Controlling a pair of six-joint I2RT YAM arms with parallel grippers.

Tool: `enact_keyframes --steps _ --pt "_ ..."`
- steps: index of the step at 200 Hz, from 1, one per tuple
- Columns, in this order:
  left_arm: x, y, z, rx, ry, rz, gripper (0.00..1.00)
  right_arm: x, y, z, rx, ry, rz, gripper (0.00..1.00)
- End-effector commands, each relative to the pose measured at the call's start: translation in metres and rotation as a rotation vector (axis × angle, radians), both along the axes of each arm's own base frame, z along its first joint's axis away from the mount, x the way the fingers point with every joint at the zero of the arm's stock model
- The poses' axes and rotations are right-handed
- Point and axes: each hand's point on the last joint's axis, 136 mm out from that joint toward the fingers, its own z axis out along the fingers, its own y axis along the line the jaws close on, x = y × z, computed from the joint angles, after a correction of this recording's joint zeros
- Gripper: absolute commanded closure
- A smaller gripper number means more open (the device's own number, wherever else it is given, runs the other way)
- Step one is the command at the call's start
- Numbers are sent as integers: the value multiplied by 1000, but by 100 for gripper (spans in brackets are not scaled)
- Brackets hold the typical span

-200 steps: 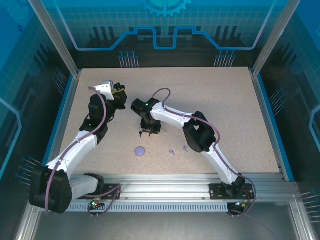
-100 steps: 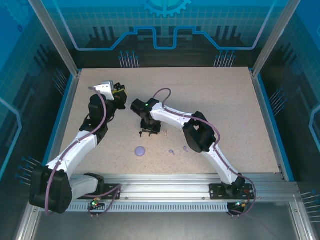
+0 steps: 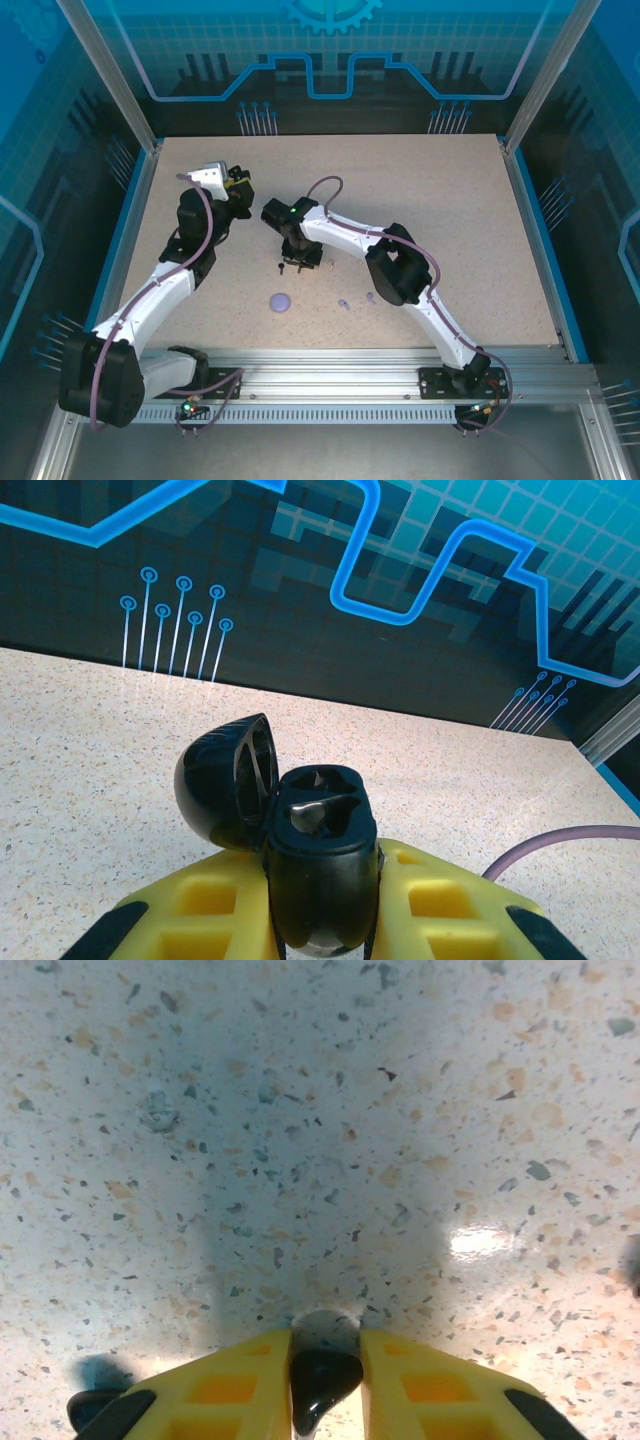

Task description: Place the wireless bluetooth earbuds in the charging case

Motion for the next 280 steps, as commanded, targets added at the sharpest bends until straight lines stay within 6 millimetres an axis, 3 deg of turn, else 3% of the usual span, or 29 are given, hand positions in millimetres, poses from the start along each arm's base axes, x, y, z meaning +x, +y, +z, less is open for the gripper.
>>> enact_keyframes --steps 1,57,63,122,154,233,280 --pt "-4 -2 11 7 -37 -18 100 -19 -8 -4 -57 45 6 80" --pt "-11 -5 13 5 -50 -39 100 1 3 16 21 -87 105 82" --pt "-12 -5 13 7 -53 -43 100 4 5 31 46 -121 118 82" --pt "-27 -15 20 5 -118 -116 100 30 3 91 134 -264 207 82" --pt "-34 -28 26 1 -172 -202 100 50 -15 133 174 -346 221 82" --pt "-39 -65 47 63 -313 -403 100 98 -75 259 340 -606 295 81" --pt "-32 -102 55 196 -408 -478 100 105 -77 315 463 -734 396 81"
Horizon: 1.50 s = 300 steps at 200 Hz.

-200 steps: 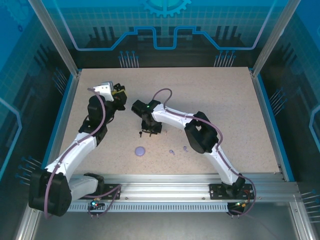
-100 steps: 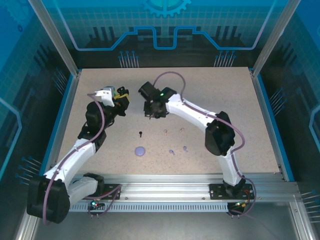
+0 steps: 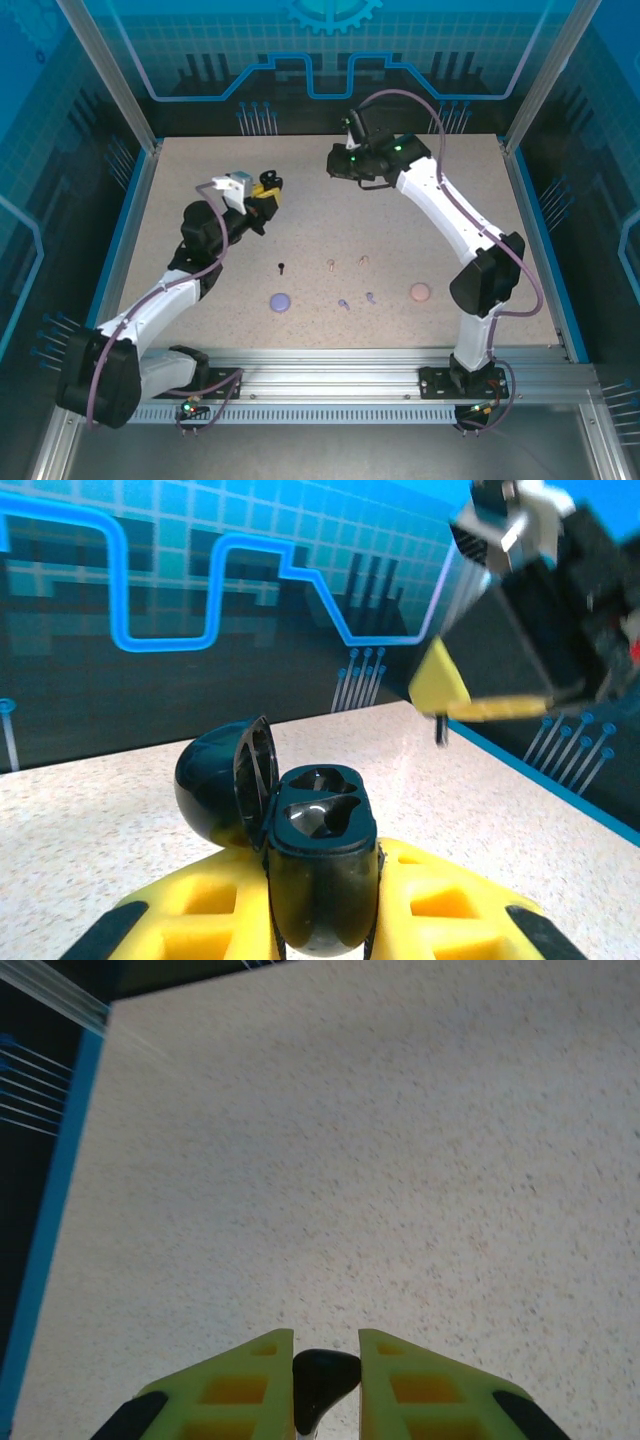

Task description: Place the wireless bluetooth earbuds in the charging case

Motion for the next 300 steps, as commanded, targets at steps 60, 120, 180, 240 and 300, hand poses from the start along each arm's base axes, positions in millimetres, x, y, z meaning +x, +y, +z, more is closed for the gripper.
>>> enact_keyframes --steps 60,120,180,240,300 --pt "0 -56 48 143 -263 -123 100 -34 24 95 128 -338 313 81" --pt "1 -67 48 149 -290 -150 100 -71 21 103 135 -434 366 80" --pt "-7 -72 50 142 -299 -172 100 -75 31 93 115 -428 366 80" --pt "-12 -73 55 147 -320 -174 100 -71 42 85 129 -398 368 81" --pt "-16 -71 59 142 -335 -170 100 -69 47 72 128 -369 366 81"
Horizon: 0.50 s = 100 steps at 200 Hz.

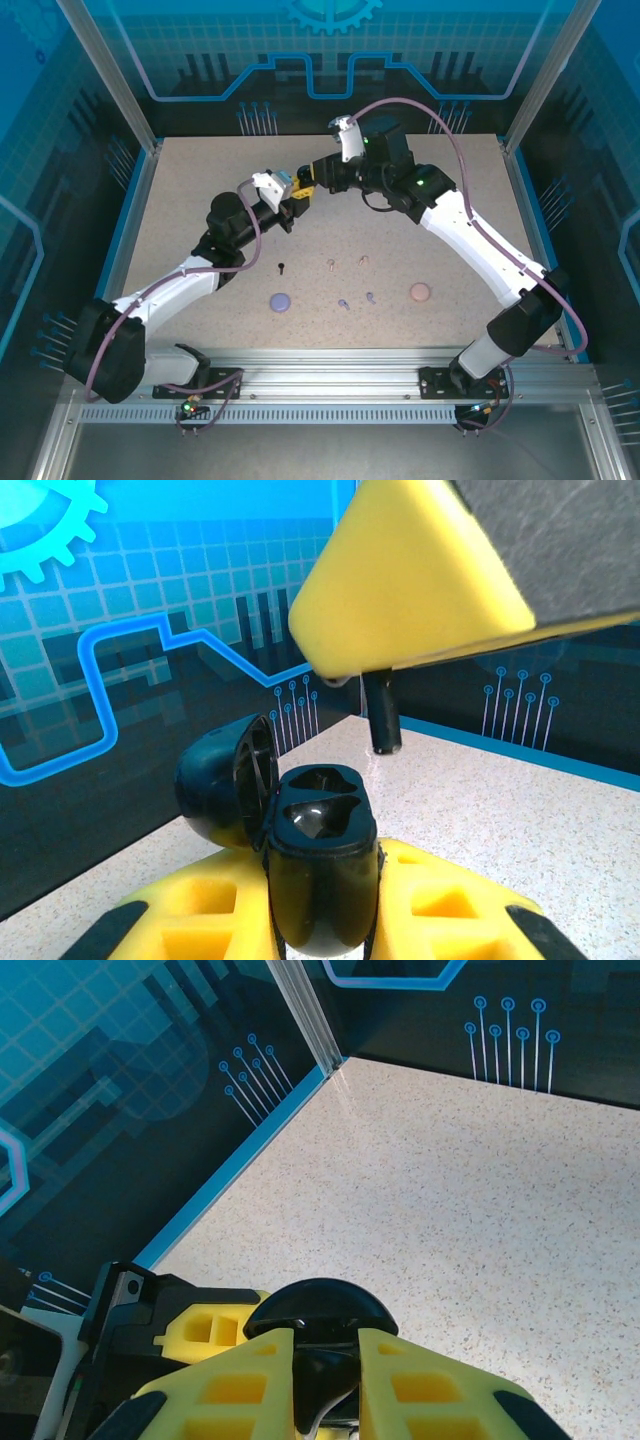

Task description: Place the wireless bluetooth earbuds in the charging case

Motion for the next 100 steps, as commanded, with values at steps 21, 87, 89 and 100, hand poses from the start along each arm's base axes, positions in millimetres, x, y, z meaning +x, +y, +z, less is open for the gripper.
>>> enact_keyframes --steps 21,87,89,100 --pt "-13 1 32 -26 -108 -18 100 3 8 -3 10 3 2 81" --pt "-19 1 38 -31 -116 -33 100 6 10 -12 -2 17 -3 82" --pt "-19 0 38 -31 -118 -33 100 6 10 -12 -3 18 -2 82" --pt "-19 0 38 -31 -117 -32 100 6 10 -14 -6 22 1 82"
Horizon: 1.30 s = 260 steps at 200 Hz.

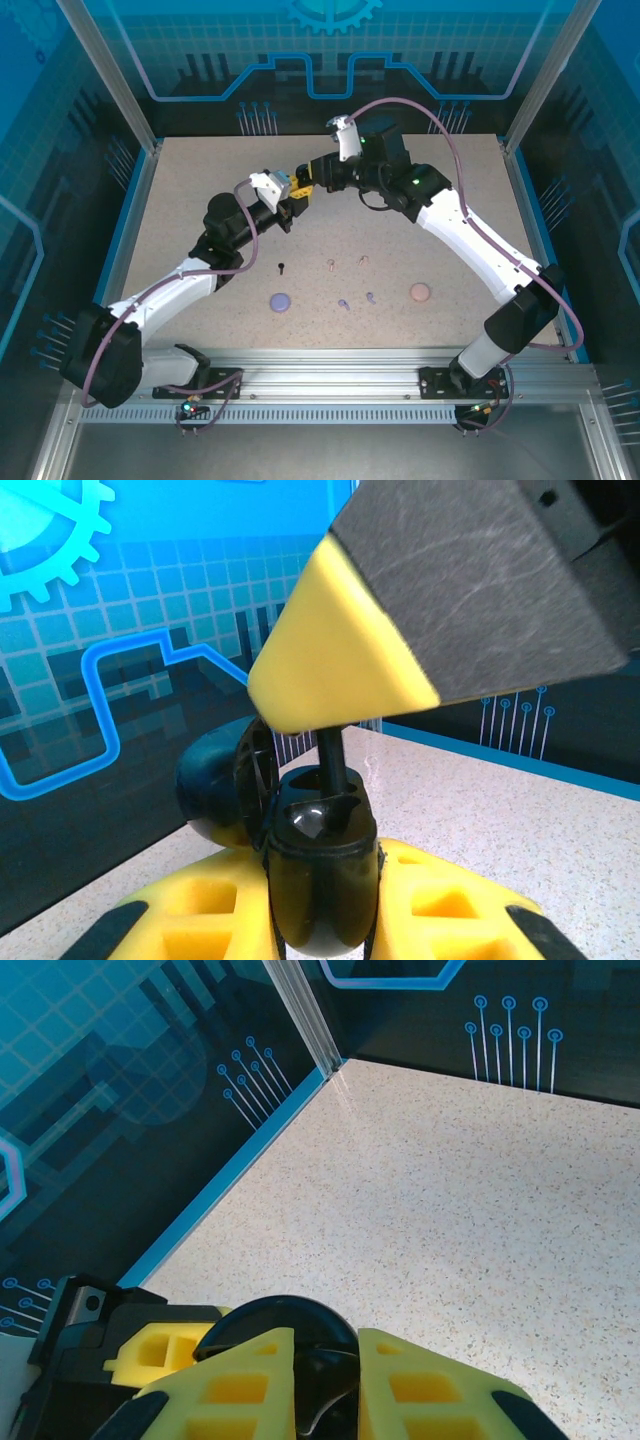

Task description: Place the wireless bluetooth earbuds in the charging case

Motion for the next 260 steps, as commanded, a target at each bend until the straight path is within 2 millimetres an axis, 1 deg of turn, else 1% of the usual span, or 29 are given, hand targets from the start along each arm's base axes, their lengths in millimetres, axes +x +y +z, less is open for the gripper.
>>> enact_keyframes --steps 1,44,76,94,121,129,137,139,144,145,147,153,159,170,195,207,222,232,240,254,260 --pt "-13 -1 29 -22 -98 -28 100 -1 6 -8 -11 17 7 82" --pt "-12 -1 30 -21 -100 -21 100 -6 8 -15 -35 22 32 82" --pt "-13 0 31 -20 -103 -20 100 -15 12 -24 -119 6 56 83" --pt "-13 0 30 -16 -103 -17 100 -16 11 -31 -150 9 50 83" --pt "-13 0 30 -17 -100 -19 100 -16 10 -30 -154 13 47 82" --pt "-13 0 29 -16 -99 -18 100 -16 11 -28 -150 14 45 77" --pt "-13 0 29 -15 -97 -19 100 -15 10 -24 -144 15 34 68" --pt "-13 0 29 -15 -97 -18 100 -15 10 -21 -140 14 32 65" --pt "-12 0 28 -15 -95 -17 100 -15 9 -19 -135 15 28 60" --pt "-12 0 28 -14 -95 -17 100 -14 9 -17 -131 16 25 58" --pt "-12 0 27 -15 -94 -17 100 -14 9 -16 -128 16 24 56" --pt "-12 0 26 -14 -91 -17 100 -13 7 -8 -107 19 11 48" --pt "-12 -1 25 -15 -87 -17 100 -11 5 1 -80 21 3 43" --pt "-12 -1 23 -13 -83 -17 100 -8 1 18 -22 28 -6 36" --pt "-10 2 20 -18 -75 -2 100 -6 -19 58 119 34 -39 28" --pt "-10 4 18 -23 -74 14 100 -7 -34 71 173 42 -68 25" --pt "-8 8 15 -29 -72 38 100 -9 -52 79 207 51 -113 23" --pt "-7 10 15 -31 -72 56 100 -9 -65 77 198 64 -162 23" --pt "-5 13 13 -34 -67 76 100 -8 -73 69 177 84 -203 22" --pt "-1 19 14 -39 -70 113 100 -5 -86 46 140 149 -272 21" --pt "0 21 16 -41 -75 127 100 -4 -89 31 113 186 -294 21"
